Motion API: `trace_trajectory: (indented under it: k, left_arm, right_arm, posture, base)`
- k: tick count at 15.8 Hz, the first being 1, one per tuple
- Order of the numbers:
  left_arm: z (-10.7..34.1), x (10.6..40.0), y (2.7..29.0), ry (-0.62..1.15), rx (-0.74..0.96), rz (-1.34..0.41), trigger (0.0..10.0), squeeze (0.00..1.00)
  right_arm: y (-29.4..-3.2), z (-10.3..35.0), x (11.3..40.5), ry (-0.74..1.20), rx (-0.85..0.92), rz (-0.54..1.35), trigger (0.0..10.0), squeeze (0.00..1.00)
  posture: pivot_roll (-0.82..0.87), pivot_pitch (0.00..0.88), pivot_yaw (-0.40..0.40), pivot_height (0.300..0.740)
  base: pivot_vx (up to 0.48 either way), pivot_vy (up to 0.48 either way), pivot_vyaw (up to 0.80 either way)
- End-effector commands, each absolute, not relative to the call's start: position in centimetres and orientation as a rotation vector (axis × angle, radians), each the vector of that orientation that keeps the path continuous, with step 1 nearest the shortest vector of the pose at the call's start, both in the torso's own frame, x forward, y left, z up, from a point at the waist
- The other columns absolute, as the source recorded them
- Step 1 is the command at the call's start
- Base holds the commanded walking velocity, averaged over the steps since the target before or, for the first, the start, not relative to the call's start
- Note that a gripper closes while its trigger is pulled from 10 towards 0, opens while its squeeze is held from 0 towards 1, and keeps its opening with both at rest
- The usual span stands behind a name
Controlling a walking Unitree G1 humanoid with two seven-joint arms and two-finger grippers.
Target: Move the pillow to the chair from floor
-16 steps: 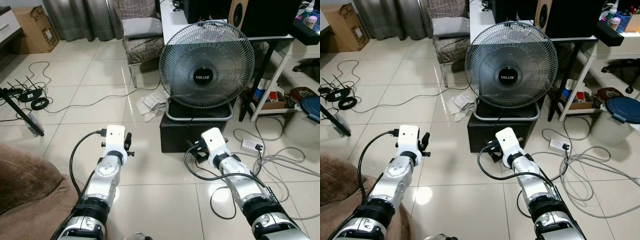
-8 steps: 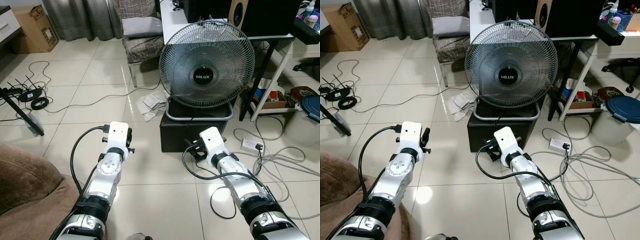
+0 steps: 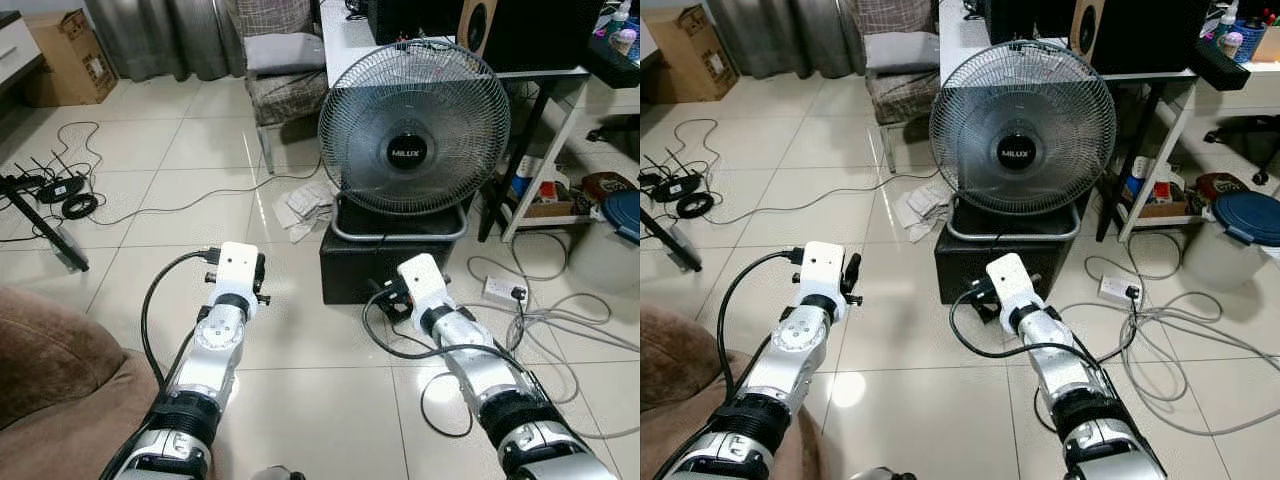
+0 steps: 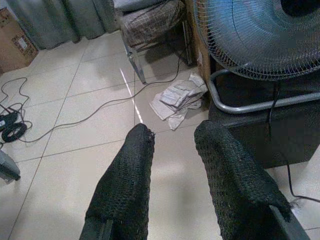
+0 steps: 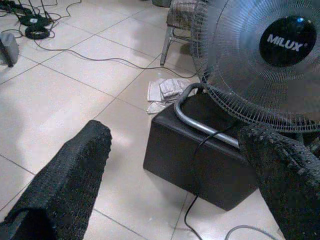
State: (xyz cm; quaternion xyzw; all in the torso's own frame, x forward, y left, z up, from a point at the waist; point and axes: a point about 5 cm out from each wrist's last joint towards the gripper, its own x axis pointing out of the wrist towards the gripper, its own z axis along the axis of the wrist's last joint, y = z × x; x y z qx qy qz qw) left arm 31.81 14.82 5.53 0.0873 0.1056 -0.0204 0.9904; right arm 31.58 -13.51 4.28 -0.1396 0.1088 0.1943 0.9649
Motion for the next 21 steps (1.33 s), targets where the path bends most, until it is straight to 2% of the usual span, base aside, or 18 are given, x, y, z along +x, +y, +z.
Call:
trace_trajectory:
  k: [1,8,14,19,21]
  left_arm:
    - [5.7,32.0,14.9,0.206,0.194,-0.035,10.0,0.00]
    - [5.7,31.9,14.0,0.199,0.201,-0.062,10.0,0.00]
    - [5.5,31.8,14.0,0.202,0.213,-0.061,10.0,0.00]
    - [5.3,31.4,13.6,0.207,0.208,-0.072,10.0,0.00]
    - [5.2,31.3,13.5,0.206,0.208,-0.070,10.0,0.00]
  right_arm:
    - [-13.3,4.6,31.9,0.210,-0.278,0.395,10.0,0.00]
    - [-13.4,4.6,31.8,0.194,-0.267,0.400,10.0,0.00]
    - [-13.1,4.7,31.7,0.189,-0.258,0.426,10.0,0.00]
    - [-12.6,4.2,31.4,0.202,-0.271,0.453,10.0,0.00]
    - [-12.5,4.1,31.2,0.208,-0.270,0.457,10.0,0.00]
  posture:
    - [-0.16,0.000,0.099,0.735]
    - [-0.17,0.000,0.101,0.735]
    - [-0.16,0.000,0.092,0.735]
    - [-0.15,0.000,0.092,0.735]
    - [-0.15,0.000,0.093,0.735]
  base:
    - [0.000,0.000,0.00]
    - [0.000,0.000,0.00]
    - [0.000,0.000,-0.54]
    - [0.000,0.000,0.00]
    - [-0.407,0.000,0.00]
